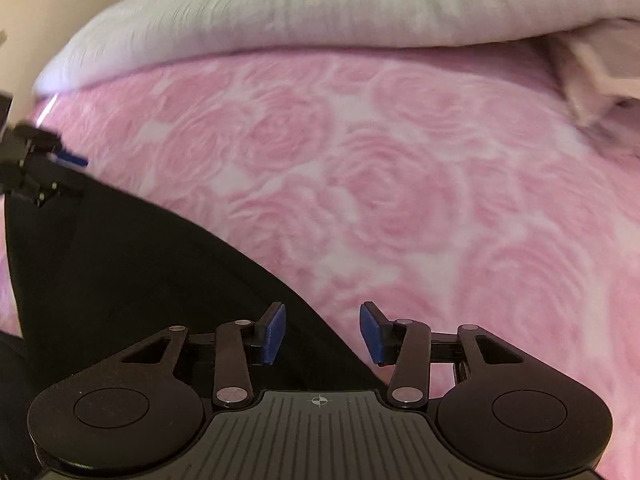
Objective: Fold clothes
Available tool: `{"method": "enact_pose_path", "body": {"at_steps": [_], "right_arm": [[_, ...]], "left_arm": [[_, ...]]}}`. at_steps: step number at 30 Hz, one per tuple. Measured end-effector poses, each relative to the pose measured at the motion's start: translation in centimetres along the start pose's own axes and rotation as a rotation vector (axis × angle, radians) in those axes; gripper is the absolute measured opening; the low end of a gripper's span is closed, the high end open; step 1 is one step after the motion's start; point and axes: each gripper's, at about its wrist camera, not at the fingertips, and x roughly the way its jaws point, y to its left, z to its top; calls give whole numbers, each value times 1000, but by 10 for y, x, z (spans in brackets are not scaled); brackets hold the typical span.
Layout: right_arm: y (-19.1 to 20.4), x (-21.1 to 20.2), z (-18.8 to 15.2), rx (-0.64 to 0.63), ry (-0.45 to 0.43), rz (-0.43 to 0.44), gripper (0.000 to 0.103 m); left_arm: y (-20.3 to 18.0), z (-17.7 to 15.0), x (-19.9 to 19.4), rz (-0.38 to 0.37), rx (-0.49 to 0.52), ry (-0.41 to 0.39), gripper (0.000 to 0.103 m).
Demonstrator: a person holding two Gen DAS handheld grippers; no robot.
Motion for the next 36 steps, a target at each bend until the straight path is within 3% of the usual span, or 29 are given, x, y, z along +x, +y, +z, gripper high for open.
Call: {"method": "enact_pose_path", "body": {"at_steps": [3,5,7,8,9,13,15,20,24,29,33,34,36], "right_arm": [[-3,21,2,-1,49,22,45],[-3,27,0,-1,75,26,44],[-1,30,-1,-5,92,23,15],[2,28,-1,-7,90,4,11],[5,25,-2,-9,86,-16,5],[28,1,-5,-60,35,-114,2],[46,-17,-9,-95,-7,-179,2],[110,-77,-39,-221,-106,-358,0],[163,-131,-87,-243,-134,-420,0],[227,-154,-168,-216,0,-444,0],[250,-121,-225,-86,307,-448,0],[253,-118,-232,-37,334,-462,0],[250,-127,-236,147,255,-434,0]], "left_arm": [[10,-5,7,-56,9,8,51],[17,-6,10,-103,-16,11,42],[20,-4,10,-139,-37,13,29],[19,-2,8,-141,-35,14,12],[19,0,6,-143,-32,15,4],[-7,0,-17,-21,51,-30,2],[-19,-6,-42,46,29,-84,2],[-63,-46,-135,94,-132,-216,2],[-116,-97,-190,24,-270,-218,2],[-182,-162,-211,-82,-468,-117,4],[-213,-204,-186,-134,-693,40,12],[-217,-212,-183,-150,-753,60,12],[-216,-224,-187,-165,-875,40,19]]}}
